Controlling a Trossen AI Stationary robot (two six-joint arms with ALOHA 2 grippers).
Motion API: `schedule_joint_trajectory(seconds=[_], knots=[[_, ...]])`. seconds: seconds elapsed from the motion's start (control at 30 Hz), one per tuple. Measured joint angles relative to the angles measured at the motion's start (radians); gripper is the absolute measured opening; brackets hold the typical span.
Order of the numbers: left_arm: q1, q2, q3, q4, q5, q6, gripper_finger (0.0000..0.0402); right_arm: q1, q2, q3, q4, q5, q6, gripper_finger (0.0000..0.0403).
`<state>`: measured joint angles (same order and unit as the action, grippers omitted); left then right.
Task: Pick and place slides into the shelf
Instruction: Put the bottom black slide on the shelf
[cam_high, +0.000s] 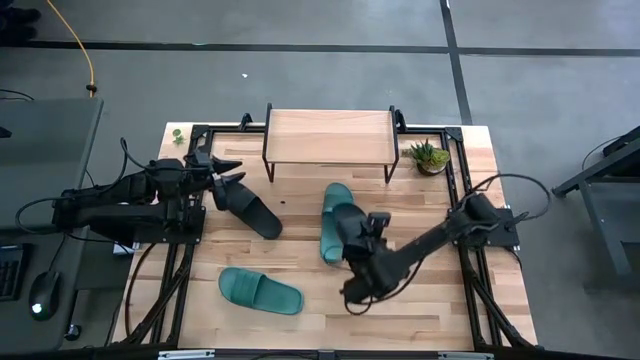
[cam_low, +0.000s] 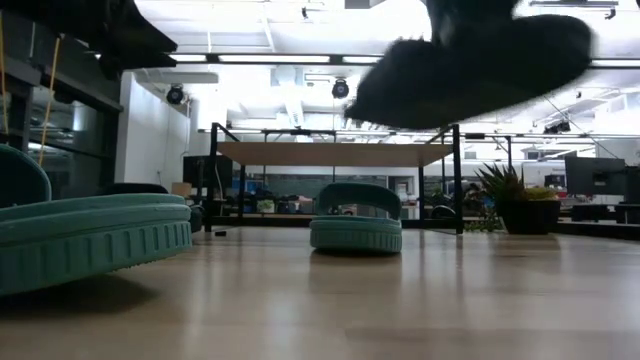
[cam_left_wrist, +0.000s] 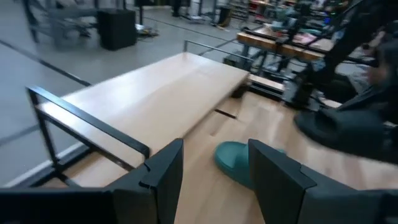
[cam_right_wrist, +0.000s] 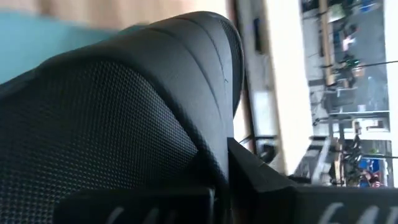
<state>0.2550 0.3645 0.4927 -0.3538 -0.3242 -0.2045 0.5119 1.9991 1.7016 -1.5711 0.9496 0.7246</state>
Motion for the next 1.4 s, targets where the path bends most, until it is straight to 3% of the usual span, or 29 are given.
schedule_joint_trajectory(seconds=[0.13, 0.27, 0.43, 0.57, 1.07, 1.23, 1.4], knots=[[0.000, 0.000, 0.000, 0.017, -0.022, 0.041, 0.0163, -0.031, -0.098, -0.029, 0.001, 0.087, -0.027, 0.0000], [0.000, 0.000, 0.000, 0.063, -0.025, 0.053, 0.0163, -0.072, -0.215, -0.164, -0.002, 0.175, 0.002, 0.0000], [0.000, 0.000, 0.000, 0.139, -0.027, 0.109, 0.0163, -0.173, -0.344, -0.322, 0.001, 0.199, 0.035, 0.0000], [0.000, 0.000, 0.000, 0.168, -0.028, 0.128, 0.0163, -0.273, -0.397, -0.344, 0.011, 0.199, 0.003, 0.0000], [0.000, 0.000, 0.000, 0.145, 0.000, 0.095, 0.0163, -0.576, -0.402, -0.224, 0.300, 0.192, -0.491, 0.0000], [0.000, 0.000, 0.000, 0.178, -0.001, 0.124, 0.0163, -0.668, -0.402, -0.224, 0.487, 0.102, -0.699, 0.0000], [0.000, 0.000, 0.000, 0.187, -0.001, 0.130, 0.0163, -0.742, -0.402, -0.224, 0.572, 0.076, -0.816, 0.0000]])
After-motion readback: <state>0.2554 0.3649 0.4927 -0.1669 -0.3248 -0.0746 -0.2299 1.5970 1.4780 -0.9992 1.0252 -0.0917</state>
